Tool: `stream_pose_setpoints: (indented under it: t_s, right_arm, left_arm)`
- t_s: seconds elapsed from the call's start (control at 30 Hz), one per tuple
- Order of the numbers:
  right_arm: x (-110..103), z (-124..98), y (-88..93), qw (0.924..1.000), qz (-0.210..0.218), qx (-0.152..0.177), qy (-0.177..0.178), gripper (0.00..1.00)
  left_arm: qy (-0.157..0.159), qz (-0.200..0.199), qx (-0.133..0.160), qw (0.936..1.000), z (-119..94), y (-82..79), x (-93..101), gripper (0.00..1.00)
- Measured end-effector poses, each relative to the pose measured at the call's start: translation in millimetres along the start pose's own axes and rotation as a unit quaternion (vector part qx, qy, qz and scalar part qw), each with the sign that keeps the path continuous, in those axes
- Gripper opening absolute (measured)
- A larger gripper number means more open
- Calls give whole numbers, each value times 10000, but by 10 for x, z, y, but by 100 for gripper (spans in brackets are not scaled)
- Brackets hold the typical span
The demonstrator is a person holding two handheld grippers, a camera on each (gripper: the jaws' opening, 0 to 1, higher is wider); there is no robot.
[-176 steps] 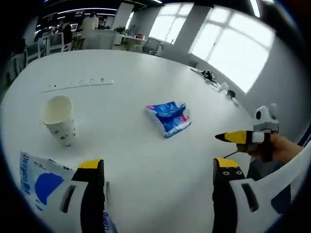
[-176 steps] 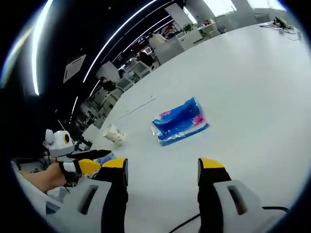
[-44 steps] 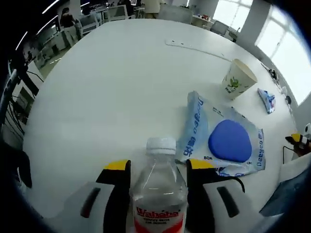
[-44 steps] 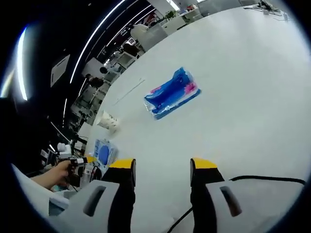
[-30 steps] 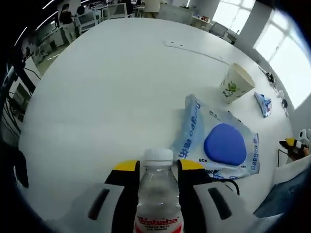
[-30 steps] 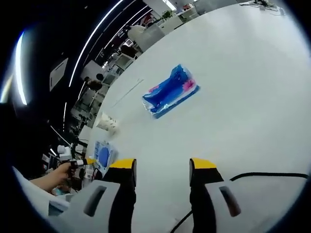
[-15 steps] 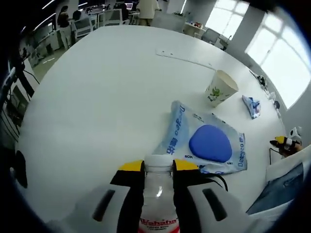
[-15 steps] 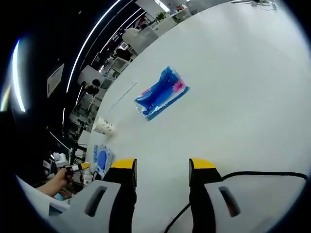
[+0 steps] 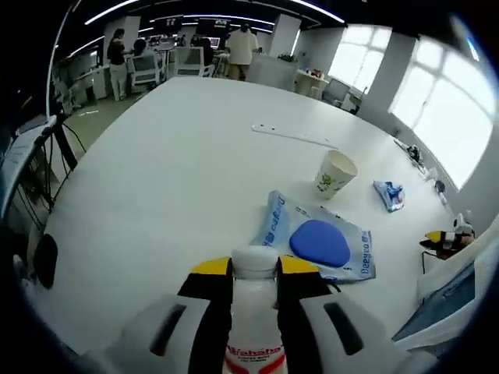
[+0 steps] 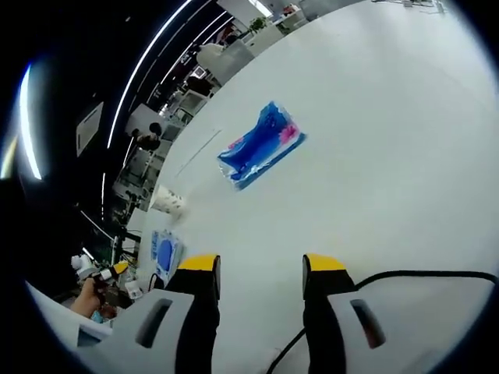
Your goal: Arrange the tabletop items into an orderly group along one side of the table until the central work area is clear of visible clutter.
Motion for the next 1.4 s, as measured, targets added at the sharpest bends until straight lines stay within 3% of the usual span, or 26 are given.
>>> stream_pose_setpoints:
  t_s: [0.17, 0.5, 0.7, 0.83, 0.93, 1.07, 1.23, 1.4]
  right_arm:
    - [-8, 15, 37, 10000, 27, -63, -4, 41]
    - [-104, 43, 39, 9999, -20, -92, -93, 41]
    - [-128, 58, 28, 9997, -19, -80, -228, 41]
    - [-122, 53, 24, 9996, -5, -75, -285, 41]
    - [-95, 57, 29, 9995, -26, -119, -302, 41]
    - [-70, 49, 18, 9995, -8, -79, -294, 41]
    - [-58, 28, 22, 9996, -6, -35, -294, 41]
    - [-56, -30, 35, 9997, 33, 40, -258, 41]
  left_arm:
    - [191, 194, 208, 9994, -157, 64, 36, 18]
    - [422, 583, 237, 9971, -399, 189, 159, 18]
    - [835, 517, 613, 9933, -654, 154, 176, 18]
    - [867, 537, 865, 9910, -727, 99, 168, 18]
    - [822, 561, 1026, 9897, -708, 0, 188, 18]
    - [1062, 693, 1359, 9826, -644, -301, 322, 18]
    - [1516, 1150, 1601, 9686, -522, -689, 482, 18]
    - [1825, 1357, 1740, 9581, -402, -1016, 589, 19]
Point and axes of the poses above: the point that each gripper's makers call its tool centre point, and the gripper's own axes: z roughly forward along the fingers, x roughly to its right, y roughly out of its underside, the point moved 6 cm from there along -z, roughly backward along the fingers, and after that the axes turned 9 degrees about -z, right-handed, at the moved point
